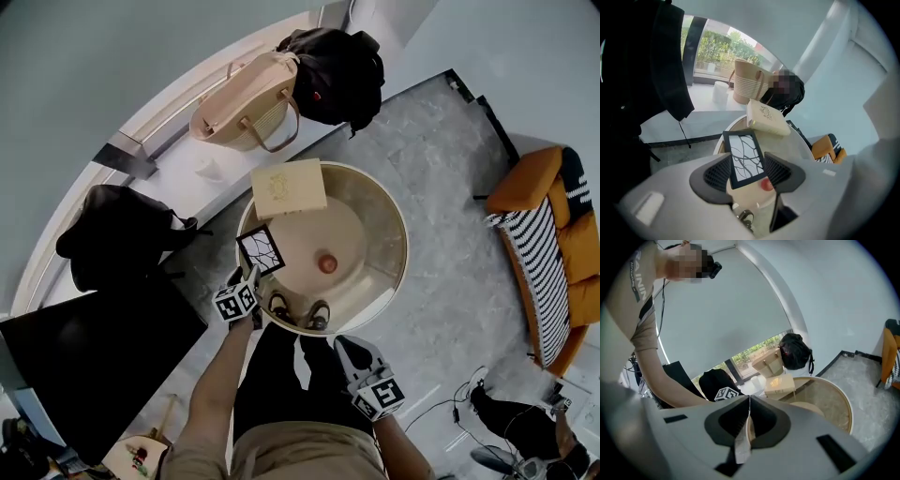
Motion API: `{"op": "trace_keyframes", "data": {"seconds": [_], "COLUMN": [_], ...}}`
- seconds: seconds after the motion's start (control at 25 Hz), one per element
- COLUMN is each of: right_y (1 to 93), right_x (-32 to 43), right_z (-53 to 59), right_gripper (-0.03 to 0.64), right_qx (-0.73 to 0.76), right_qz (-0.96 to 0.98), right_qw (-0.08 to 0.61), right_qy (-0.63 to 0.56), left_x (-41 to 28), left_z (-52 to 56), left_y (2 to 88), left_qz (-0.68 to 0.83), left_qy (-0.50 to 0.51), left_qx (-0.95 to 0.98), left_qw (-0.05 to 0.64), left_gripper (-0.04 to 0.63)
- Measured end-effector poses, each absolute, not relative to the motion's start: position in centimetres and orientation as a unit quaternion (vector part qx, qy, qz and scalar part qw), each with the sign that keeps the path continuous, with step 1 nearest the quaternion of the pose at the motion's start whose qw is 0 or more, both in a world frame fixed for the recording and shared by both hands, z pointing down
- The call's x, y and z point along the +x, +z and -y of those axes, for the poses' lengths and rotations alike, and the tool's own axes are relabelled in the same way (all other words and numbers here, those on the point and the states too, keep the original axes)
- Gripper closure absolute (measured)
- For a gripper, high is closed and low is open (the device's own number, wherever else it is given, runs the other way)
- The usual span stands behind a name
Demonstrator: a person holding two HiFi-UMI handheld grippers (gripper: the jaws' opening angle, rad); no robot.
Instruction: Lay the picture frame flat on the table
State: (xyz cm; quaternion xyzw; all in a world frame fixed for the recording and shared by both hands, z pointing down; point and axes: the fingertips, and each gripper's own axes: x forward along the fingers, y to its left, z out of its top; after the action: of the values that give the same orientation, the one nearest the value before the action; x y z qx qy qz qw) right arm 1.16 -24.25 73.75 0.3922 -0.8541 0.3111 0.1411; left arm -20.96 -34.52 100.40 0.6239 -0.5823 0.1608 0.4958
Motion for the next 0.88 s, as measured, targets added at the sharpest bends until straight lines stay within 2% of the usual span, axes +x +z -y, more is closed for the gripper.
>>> {"op": "trace_keyframes", "data": {"seconds": [0.36, 0.44, 0.52, 0.68, 0.8, 0.88], "right_y": [68.3, 66.8, 65.2, 62.3, 60.2, 59.0], "right_x": [3.2, 3.2, 3.0, 3.3, 3.7, 4.1], "right_z": [24.1, 24.0, 24.2, 25.1, 25.4, 25.4], "right_gripper": [0.609, 0.609, 0.609, 0.609, 0.609, 0.609], "right_qx": [0.387, 0.378, 0.370, 0.370, 0.379, 0.387], "right_qz": [0.878, 0.887, 0.895, 0.902, 0.904, 0.904], "right_qw": [0.134, 0.139, 0.142, 0.127, 0.107, 0.095], "right_qy": [0.249, 0.227, 0.206, 0.183, 0.163, 0.153], "left_x": [-20.5, -20.3, -20.1, -19.0, -18.1, -17.4], "left_z": [31.8, 31.3, 31.4, 31.8, 31.4, 31.0], "left_y": [89.6, 86.6, 83.3, 76.6, 71.6, 68.7], "left_qz": [0.572, 0.570, 0.566, 0.549, 0.539, 0.529], "left_qy": [0.119, 0.108, 0.094, 0.065, 0.043, 0.028], "left_qx": [0.661, 0.673, 0.693, 0.735, 0.758, 0.770], "left_qw": [0.471, 0.458, 0.437, 0.394, 0.365, 0.357], "left_gripper": [0.380, 0.420, 0.491, 0.521, 0.588, 0.589]}}
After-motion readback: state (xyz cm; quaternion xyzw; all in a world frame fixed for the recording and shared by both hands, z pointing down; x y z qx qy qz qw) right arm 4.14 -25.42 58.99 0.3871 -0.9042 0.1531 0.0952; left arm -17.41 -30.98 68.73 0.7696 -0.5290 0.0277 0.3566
